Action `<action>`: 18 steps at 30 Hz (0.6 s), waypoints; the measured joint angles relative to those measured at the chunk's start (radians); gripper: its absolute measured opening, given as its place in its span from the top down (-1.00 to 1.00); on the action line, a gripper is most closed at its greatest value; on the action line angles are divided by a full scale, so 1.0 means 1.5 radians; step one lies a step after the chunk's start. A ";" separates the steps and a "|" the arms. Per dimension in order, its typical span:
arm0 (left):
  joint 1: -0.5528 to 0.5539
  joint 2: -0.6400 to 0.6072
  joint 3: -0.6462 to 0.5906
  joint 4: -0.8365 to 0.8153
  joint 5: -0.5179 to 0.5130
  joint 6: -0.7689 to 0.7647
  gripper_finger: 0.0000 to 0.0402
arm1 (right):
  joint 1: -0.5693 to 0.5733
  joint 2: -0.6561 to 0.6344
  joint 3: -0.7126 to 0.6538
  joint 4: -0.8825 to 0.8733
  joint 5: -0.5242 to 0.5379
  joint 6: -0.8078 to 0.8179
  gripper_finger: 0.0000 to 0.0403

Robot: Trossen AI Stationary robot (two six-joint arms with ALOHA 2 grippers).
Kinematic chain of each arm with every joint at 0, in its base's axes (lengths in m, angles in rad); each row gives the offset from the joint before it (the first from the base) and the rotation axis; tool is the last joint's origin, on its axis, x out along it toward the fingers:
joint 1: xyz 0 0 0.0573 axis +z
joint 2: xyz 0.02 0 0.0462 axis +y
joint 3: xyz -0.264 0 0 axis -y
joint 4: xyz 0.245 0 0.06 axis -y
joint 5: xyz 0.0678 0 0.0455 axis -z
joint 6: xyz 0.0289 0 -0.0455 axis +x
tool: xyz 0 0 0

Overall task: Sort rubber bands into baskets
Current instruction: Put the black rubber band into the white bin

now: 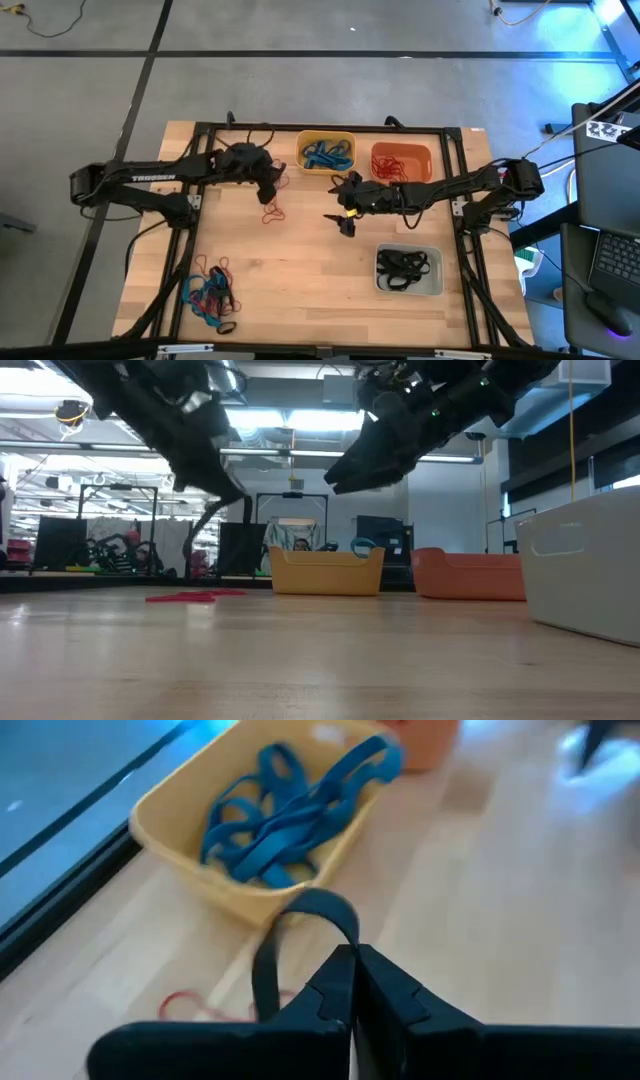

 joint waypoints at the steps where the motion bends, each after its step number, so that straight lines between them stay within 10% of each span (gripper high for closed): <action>1: -0.012 -0.007 0.000 0.003 0.000 0.000 0.97 | 0.000 0.000 0.000 0.006 0.002 -0.009 -0.79; 18: -0.155 -0.013 -0.017 0.225 0.030 0.032 0.94 | 0.000 0.041 0.000 0.282 0.033 -0.068 -0.76</action>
